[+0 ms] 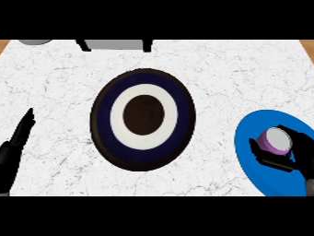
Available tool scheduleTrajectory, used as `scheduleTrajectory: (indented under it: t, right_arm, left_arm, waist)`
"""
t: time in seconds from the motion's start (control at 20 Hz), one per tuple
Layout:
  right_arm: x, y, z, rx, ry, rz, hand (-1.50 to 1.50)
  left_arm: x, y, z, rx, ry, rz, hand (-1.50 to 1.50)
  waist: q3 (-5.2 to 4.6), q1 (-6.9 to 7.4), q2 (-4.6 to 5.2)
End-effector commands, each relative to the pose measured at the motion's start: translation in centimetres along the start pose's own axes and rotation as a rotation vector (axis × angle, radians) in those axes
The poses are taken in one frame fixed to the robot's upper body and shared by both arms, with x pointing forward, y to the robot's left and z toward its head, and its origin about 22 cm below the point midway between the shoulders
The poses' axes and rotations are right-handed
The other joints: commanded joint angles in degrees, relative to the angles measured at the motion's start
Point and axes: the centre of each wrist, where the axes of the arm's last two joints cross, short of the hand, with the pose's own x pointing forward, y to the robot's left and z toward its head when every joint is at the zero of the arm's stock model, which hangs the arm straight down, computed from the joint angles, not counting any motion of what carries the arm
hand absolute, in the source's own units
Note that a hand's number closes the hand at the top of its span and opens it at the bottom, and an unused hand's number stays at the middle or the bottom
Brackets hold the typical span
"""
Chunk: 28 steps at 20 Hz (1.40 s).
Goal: Pick the can from the plate and place it in the plate
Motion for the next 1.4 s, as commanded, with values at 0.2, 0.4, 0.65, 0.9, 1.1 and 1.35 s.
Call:
scheduleTrajectory:
  t: [0.2,0.4,0.65,0.9,1.1,1.35]
  right_arm:
    - [-0.7,-2.7,1.7,-0.311,0.008,0.028,1.5]
    - [3.2,-4.8,4.1,-0.47,-0.11,0.004,1.5]
    - [7.7,-6.6,7.7,-0.507,-0.385,-0.115,1.5]
    - [11.7,-8.6,10.5,-0.45,-0.497,-0.149,1.5]
    - [15.2,-7.9,10.5,-0.417,-0.566,-0.176,1.5]
    - [21.6,-7.6,10.9,-0.371,-0.565,-0.211,1.5]
  left_arm:
    - [-1.4,0.0,0.1,0.011,0.011,-0.016,0.0]
    - [-0.2,-0.1,-0.1,0.01,0.013,0.02,0.0]
    - [-0.1,0.8,0.9,0.023,0.022,0.004,0.0]
    - [-1.6,0.1,0.2,0.003,0.004,0.003,0.0]
    - [-0.4,0.3,-1.1,-0.013,-0.007,0.008,0.0]
    - [-0.6,-0.4,-1.1,-0.009,0.002,-0.023,0.0]
  waist:
    - [0.83,-1.02,0.73]
    - [0.79,-1.44,0.55]
    - [0.81,-1.12,0.32]
    - [0.77,-0.76,0.72]
    - [0.82,-0.2,0.85]
    - [0.76,0.3,0.85]
